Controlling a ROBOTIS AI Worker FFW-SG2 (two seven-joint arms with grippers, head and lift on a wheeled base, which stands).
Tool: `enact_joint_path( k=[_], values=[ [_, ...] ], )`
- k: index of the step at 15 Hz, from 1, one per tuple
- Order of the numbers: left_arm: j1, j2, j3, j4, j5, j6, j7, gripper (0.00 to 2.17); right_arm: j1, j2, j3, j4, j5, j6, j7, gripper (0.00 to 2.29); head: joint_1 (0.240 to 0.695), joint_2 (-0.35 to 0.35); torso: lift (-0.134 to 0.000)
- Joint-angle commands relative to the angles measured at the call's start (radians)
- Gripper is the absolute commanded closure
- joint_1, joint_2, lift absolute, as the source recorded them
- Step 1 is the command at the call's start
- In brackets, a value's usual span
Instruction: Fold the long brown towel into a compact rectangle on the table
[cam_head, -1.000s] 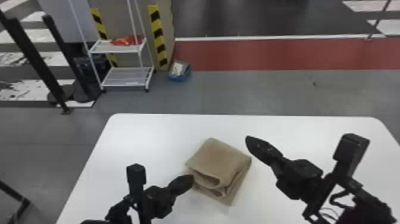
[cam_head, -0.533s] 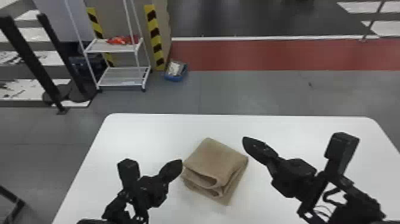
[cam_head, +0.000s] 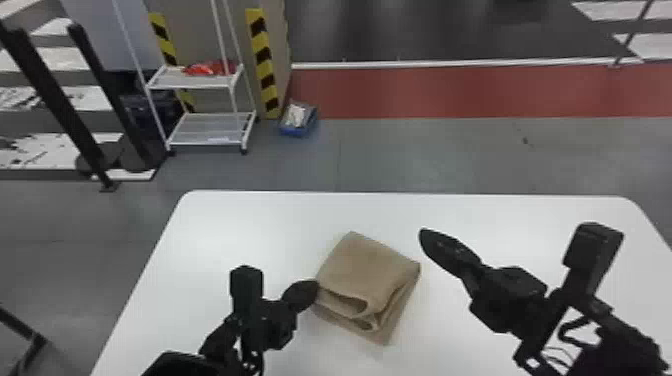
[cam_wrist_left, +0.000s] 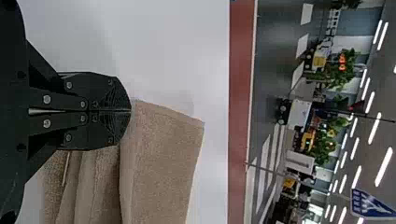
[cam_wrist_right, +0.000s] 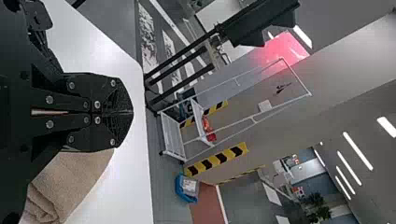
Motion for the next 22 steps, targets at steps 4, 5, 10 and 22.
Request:
enact_joint_path(
  k=[4, 5, 10, 22],
  values=[
    [0.019, 0.009, -0.003, -0.027, 0.052, 0.125, -0.018, 1.99, -0.005, 0.001, -0.004, 0.001, 0.003, 0.001, 0.0, 1.98, 0.695, 0.075, 0.0],
    [0.042, 0.009, -0.005, -0.059, 0.055, 0.134, -0.02, 1.99, -0.008, 0.001, -0.004, 0.005, 0.003, -0.002, -0.001, 1.98, 0.695, 0.072, 0.0],
    [0.157, 0.009, -0.002, -0.252, 0.133, 0.275, -0.05, 1.99, -0.028, 0.001, 0.007, 0.031, 0.003, 0.001, -0.004, 1.98, 0.695, 0.04, 0.0],
    [0.267, 0.017, 0.124, -0.466, 0.121, 0.226, -0.046, 1.98, -0.025, -0.01, 0.099, 0.117, 0.529, -0.057, 0.172, 0.52, 0.695, 0.071, 0.0]
  ],
)
